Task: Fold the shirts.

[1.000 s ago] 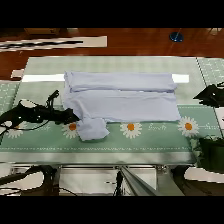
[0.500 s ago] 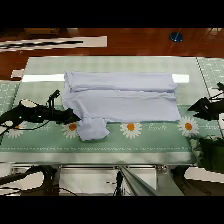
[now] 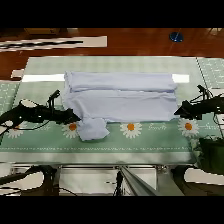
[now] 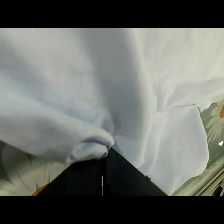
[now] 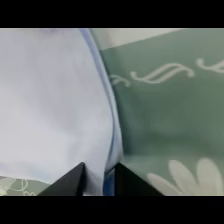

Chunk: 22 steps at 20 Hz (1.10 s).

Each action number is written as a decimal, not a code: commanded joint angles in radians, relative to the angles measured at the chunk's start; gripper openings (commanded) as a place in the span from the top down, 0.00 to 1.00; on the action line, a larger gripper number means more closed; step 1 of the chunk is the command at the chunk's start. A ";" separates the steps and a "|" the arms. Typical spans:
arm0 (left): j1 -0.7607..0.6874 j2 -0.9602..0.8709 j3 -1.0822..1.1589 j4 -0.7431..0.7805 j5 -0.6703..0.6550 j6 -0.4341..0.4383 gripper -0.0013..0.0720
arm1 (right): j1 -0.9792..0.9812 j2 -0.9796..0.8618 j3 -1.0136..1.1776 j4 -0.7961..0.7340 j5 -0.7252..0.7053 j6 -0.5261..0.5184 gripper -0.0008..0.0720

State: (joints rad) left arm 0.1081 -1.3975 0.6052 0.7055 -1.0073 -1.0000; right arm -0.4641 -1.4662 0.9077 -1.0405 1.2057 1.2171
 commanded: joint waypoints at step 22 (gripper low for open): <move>0.041 0.032 0.525 -0.185 0.008 0.043 0.95 | 0.045 0.167 0.261 0.280 -0.262 -0.076 0.95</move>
State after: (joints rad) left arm 0.1486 -1.3064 1.1210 0.5705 -1.0801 -0.9573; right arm -0.4526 -1.2106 1.0794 -0.7643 0.9810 1.1408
